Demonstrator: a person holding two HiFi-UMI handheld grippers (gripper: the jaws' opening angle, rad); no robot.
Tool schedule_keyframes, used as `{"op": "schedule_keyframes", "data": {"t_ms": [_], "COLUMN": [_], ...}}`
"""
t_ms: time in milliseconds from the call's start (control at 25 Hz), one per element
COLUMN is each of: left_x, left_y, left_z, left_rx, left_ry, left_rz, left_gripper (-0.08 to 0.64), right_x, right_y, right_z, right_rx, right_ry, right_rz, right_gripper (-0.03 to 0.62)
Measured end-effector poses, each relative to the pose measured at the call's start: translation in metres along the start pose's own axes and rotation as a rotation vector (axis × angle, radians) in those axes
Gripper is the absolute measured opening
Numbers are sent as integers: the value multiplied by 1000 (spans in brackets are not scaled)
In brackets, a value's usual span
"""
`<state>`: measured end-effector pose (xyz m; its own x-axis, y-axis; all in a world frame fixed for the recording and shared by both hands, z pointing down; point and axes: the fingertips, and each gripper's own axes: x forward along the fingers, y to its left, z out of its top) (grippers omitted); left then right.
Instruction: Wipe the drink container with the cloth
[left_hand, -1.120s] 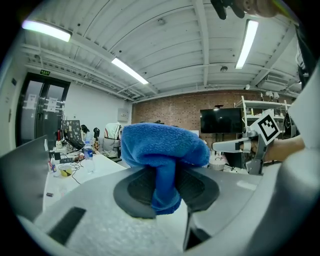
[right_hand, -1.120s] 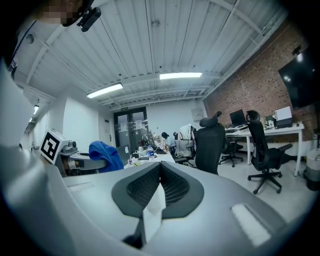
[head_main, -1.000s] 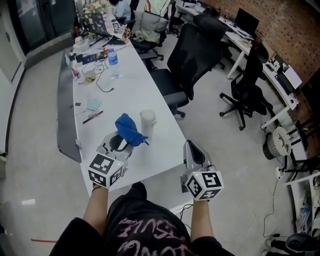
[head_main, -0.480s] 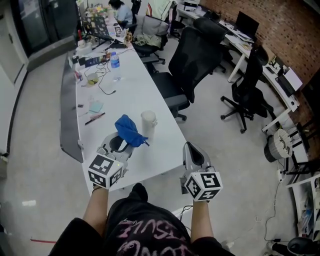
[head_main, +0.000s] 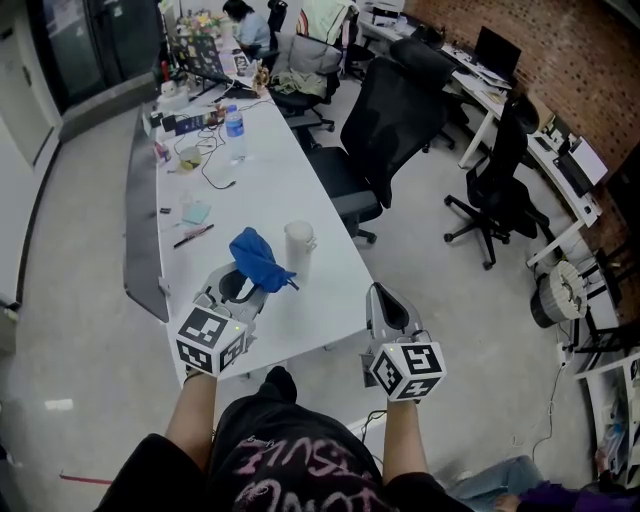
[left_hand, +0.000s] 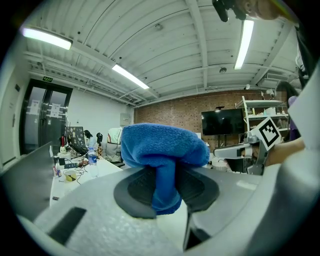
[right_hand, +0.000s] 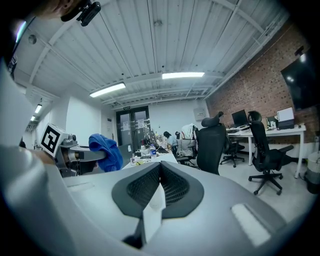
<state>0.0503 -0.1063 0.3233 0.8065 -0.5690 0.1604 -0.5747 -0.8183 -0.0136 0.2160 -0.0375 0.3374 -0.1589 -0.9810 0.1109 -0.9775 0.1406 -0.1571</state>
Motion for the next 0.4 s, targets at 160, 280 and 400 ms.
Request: {"op": "schedule_keyframes", "data": {"t_ms": [160, 280, 400], "left_x": [-3, -4, -4], "left_y": [-2, -2, -1], "left_z": [0, 0, -3], "left_rx": [-3, -9, -13], "left_ry": [0, -1, 0], "left_rz": [4, 4, 2], "left_gripper": [100, 100, 100], "right_x": [-2, -2, -1], "right_y": [1, 1, 1], "right_z": [0, -1, -3], "right_rx": [1, 2, 4], "right_ry": [-1, 0, -1], "right_rz": [6, 9, 8], "right_gripper": [-6, -6, -6]}}
